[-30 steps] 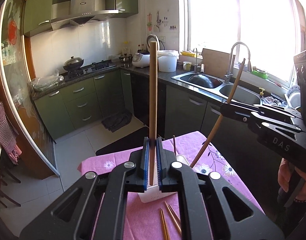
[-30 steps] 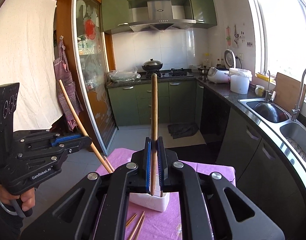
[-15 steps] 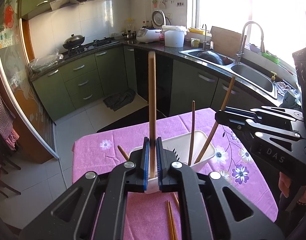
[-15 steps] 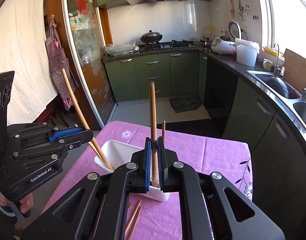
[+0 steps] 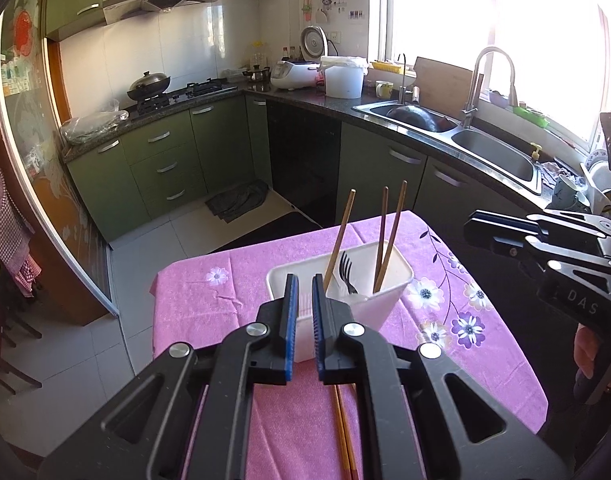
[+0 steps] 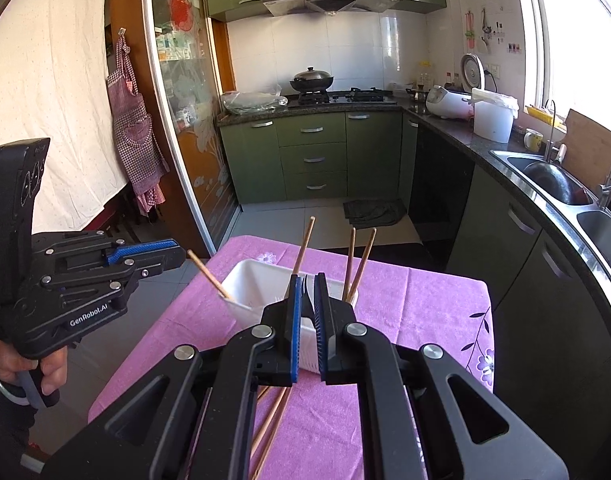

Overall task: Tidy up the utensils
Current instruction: 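Lower the left tool to the chopstick pile and grasp a chopstick upright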

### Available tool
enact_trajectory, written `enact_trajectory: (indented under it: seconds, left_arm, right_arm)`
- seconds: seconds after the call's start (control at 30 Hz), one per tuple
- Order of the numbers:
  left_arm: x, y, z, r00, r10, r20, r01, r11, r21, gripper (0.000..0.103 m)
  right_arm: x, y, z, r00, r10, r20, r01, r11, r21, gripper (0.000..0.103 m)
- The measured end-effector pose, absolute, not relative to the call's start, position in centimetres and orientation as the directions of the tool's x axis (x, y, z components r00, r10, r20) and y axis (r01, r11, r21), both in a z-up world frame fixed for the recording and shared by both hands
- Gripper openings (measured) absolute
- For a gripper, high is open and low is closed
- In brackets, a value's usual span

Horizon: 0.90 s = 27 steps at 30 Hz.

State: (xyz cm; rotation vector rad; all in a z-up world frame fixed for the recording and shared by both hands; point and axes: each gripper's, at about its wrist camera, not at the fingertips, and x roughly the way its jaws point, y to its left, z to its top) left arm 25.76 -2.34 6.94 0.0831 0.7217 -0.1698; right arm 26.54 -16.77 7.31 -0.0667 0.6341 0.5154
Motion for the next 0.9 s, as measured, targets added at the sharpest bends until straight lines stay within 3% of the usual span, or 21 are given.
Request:
enact_trajectory:
  seconds: [0.13,0.47,0.9]
  left_arm:
    - [23.3,-1.8,4.9,0.692,-0.13,-0.71,0.186,0.983,0.001,0.007]
    - [21.8,-1.8,-6.5,0.438,-0.145,-0.887,0.169,0.983,-0.077,0.007]
    - [24.3,-4.8,-12.7,0.286,-0.133,-0.949,0.195,0.978,-0.079,0.007]
  right_arm:
    - [23.2,-17.8,5.3,0.664,0.428,-0.613,-0.482,0.872,0.087,0.012]
    - [20.5,-19.6,-7.3,0.485,0.304,-0.82,-0.443,0.894,0.069,0.012]
    - [22.1,-19.1,-11.1,0.406,0.283,-0.869,-0.446,0.891,0.082,0.012]
